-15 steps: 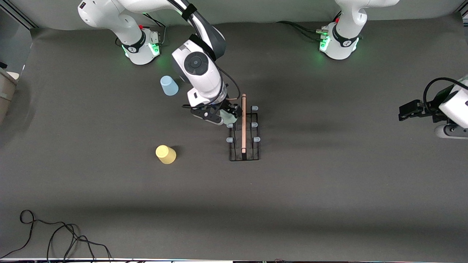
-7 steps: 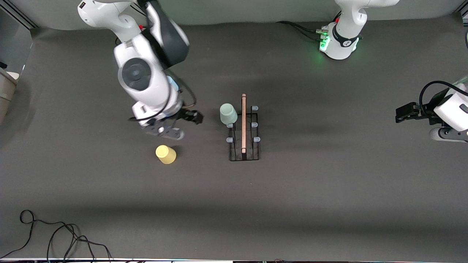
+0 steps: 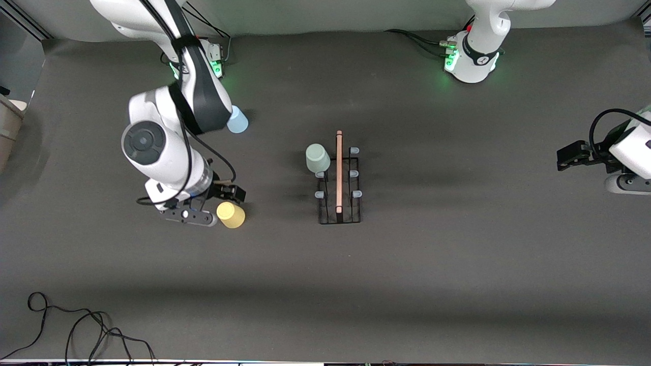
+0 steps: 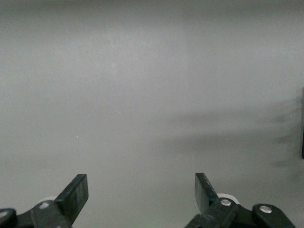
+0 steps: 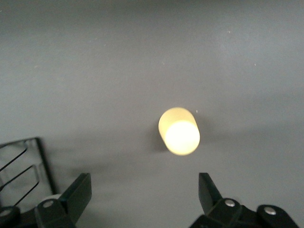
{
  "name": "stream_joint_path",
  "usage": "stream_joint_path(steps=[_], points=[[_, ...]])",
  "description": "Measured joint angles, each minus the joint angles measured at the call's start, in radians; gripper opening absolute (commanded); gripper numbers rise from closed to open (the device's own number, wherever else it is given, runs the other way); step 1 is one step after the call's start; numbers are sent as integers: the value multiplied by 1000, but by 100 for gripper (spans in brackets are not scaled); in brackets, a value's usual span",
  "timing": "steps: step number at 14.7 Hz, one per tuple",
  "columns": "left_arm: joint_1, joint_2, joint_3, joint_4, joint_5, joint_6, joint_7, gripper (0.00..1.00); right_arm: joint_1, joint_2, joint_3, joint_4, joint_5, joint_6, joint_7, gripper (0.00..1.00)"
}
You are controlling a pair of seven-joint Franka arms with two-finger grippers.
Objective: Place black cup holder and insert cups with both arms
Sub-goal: 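Grasp the yellow cup with the right gripper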
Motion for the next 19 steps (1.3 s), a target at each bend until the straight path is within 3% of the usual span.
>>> stream_joint_path(steps=[4,11,19], points=[[0,-6,0,-1,0,27,0,100,-12,74,-1,-94,0,176,-62,100],[-3,-5,-9,-11,0,29,0,100,-41,159,0,-101,4,252,-95,100],[-7,-4,-10,-26,0,29,-2,100,-50,205,0,-119,159,253,-219,100]])
